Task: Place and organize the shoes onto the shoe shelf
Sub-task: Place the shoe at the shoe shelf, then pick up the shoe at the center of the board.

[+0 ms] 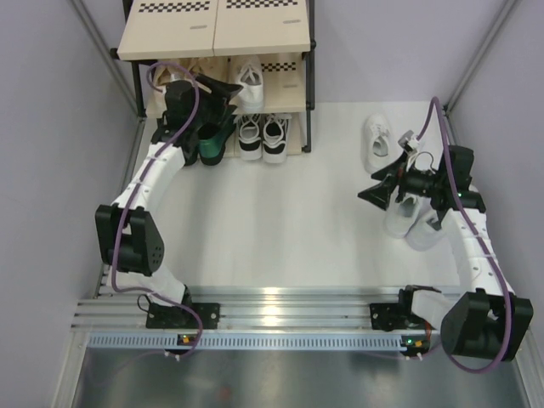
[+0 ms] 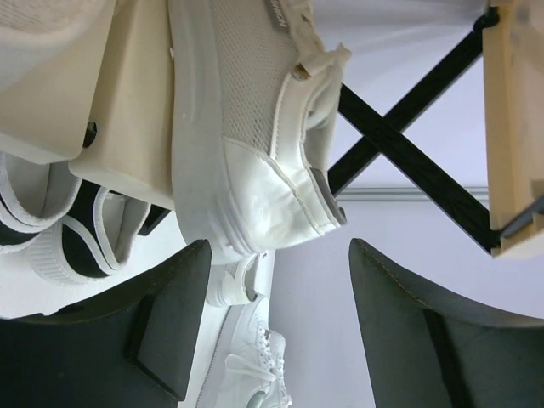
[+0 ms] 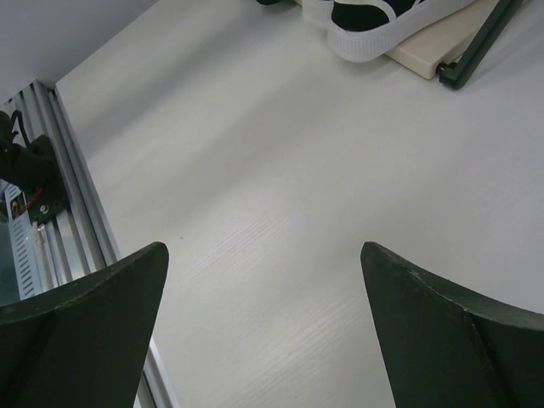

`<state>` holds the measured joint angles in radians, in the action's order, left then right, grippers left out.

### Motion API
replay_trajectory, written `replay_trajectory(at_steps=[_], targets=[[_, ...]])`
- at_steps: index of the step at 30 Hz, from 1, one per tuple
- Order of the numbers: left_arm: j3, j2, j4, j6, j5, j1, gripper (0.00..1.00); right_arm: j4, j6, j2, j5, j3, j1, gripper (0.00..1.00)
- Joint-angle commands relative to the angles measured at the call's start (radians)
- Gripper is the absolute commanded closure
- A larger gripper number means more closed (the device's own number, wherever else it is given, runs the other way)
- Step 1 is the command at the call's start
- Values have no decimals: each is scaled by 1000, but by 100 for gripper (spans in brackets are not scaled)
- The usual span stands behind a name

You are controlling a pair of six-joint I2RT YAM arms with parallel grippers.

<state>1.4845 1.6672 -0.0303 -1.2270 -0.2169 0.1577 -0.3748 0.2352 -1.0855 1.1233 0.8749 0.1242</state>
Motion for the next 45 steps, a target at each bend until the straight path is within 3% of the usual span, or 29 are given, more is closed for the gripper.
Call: replay_trajectory(at_steps=[1, 8, 12, 18, 22, 27, 37, 43, 45], targets=[[-42, -89, 35, 30, -13, -6, 28, 33, 29, 27, 15, 3, 23, 4], [-228, -266, 43, 153, -99, -4, 28, -10, 69, 15, -114, 30, 31, 4], [-394, -465, -14, 361, -151, -4, 25, -44, 46, -48, -319, 108, 29, 5], [-705, -740, -57, 475, -147, -4, 16, -101, 102, -243, -570, 306, 20, 5], [-819, -865, -109, 492, -174, -4, 14, -124, 89, -451, -687, 449, 6, 8], [-895, -1056, -299, 575, -157, -6, 14, -125, 105, -672, -804, 605, -8, 12], [-1055, -1351, -382, 442, -223, -4, 14, -133, 52, -927, -839, 826, -46, 25], [-1122, -1443, -362, 307, -254, -4, 9, -153, -7, -1053, -864, 927, -55, 42], [-1167, -1443, -315, 241, -278, -4, 8, -148, -11, -1061, -849, 918, -55, 58]])
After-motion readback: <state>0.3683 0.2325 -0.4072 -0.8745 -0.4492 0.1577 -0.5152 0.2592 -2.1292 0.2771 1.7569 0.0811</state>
